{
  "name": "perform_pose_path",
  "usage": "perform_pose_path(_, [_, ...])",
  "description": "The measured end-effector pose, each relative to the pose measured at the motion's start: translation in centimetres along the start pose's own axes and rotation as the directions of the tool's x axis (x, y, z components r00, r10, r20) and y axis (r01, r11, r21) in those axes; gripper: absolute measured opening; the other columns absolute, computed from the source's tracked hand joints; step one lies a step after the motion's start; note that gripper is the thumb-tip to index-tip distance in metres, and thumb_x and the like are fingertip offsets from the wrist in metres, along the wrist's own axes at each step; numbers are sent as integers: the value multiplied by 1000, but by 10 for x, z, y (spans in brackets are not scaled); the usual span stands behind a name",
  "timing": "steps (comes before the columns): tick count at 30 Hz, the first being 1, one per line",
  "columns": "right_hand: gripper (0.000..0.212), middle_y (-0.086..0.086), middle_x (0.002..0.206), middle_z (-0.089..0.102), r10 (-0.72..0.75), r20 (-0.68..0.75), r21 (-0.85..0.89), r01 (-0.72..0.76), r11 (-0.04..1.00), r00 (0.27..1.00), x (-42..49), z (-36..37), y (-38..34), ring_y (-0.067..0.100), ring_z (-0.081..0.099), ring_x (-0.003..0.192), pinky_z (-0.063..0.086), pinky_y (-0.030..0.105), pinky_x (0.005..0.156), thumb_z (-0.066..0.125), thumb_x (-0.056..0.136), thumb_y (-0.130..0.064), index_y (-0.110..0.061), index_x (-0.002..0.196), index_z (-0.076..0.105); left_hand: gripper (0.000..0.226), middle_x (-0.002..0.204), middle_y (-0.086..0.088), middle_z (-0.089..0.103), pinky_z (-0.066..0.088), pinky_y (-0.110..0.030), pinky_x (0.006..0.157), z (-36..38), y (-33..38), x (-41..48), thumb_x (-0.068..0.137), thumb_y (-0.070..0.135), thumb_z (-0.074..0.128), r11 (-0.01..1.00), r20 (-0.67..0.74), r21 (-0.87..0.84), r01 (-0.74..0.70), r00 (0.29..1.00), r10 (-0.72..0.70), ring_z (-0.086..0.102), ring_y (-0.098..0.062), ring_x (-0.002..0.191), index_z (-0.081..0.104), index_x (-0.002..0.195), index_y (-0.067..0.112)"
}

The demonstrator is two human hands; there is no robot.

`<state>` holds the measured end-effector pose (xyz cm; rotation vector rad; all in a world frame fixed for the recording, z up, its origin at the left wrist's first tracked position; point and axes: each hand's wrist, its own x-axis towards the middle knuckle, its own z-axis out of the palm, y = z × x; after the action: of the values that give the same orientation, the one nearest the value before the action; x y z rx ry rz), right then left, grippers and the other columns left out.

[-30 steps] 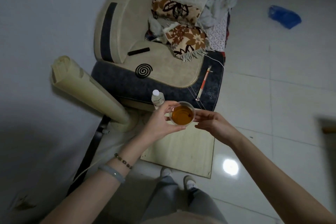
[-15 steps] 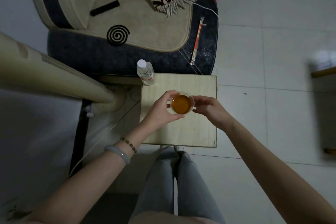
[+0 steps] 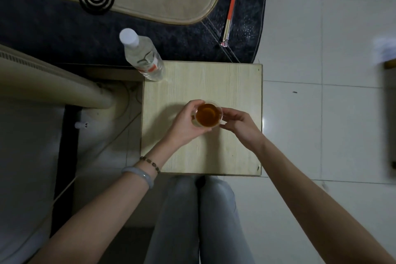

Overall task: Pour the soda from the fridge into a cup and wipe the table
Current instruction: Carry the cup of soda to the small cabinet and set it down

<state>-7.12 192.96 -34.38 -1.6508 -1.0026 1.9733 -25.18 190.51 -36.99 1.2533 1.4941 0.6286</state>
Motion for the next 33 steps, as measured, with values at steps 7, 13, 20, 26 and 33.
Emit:
perform_pose_path(7, [50, 5, 121, 64, -11, 28, -24, 12, 1000, 1000, 18, -4, 22, 17, 56, 115, 47, 33, 97, 43, 82, 16, -9, 122, 61, 75, 121, 9, 56, 47, -32, 97, 11, -24, 7, 61, 20, 87, 999, -14, 39, -5, 1000, 6, 53, -10, 114, 48, 125, 21])
perform_pose_path(13, [42, 5, 121, 63, -14, 34, -37, 15, 999, 999, 23, -5, 28, 16, 56, 114, 49, 25, 90, 48, 86, 11, -8, 122, 60, 73, 119, 9, 53, 46, -29, 97, 15, -31, 8, 62, 11, 86, 1000, -28, 6, -14, 1000, 14, 51, -11, 115, 45, 121, 25])
perform_pose_path(20, [44, 6, 121, 63, 12, 38, -51, -10, 999, 999, 14, -6, 23, 17, 55, 116, 46, 31, 96, 43, 85, 13, -7, 120, 61, 87, 140, -1, 44, 33, -34, 111, 10, -30, -4, 66, 12, 84, 990, 22, 125, 70, 997, -73, 39, -16, 131, 36, 139, 17])
perform_pose_path(26, [46, 11, 130, 56, 14, -90, -417, -50, 908, 996, -27, -12, -10, 22, 51, 121, 40, 33, 105, 41, 87, 6, -6, 130, 52, 90, 149, -3, 33, 24, -31, 110, -18, 18, -43, 74, 22, 79, 874, 16, 481, 69, 996, -88, 28, -20, 137, 25, 145, 18])
perform_pose_path(33, [54, 11, 141, 45, -114, -62, -894, -4, 448, 991, -117, -18, -80, 27, 45, 126, 40, 35, 100, 43, 87, -4, -11, 140, 38, 81, 148, -2, 34, 23, -34, 112, -39, 125, -80, 79, 35, 71, 702, 201, 697, -145, 980, 3, 27, -19, 136, 28, 144, 16])
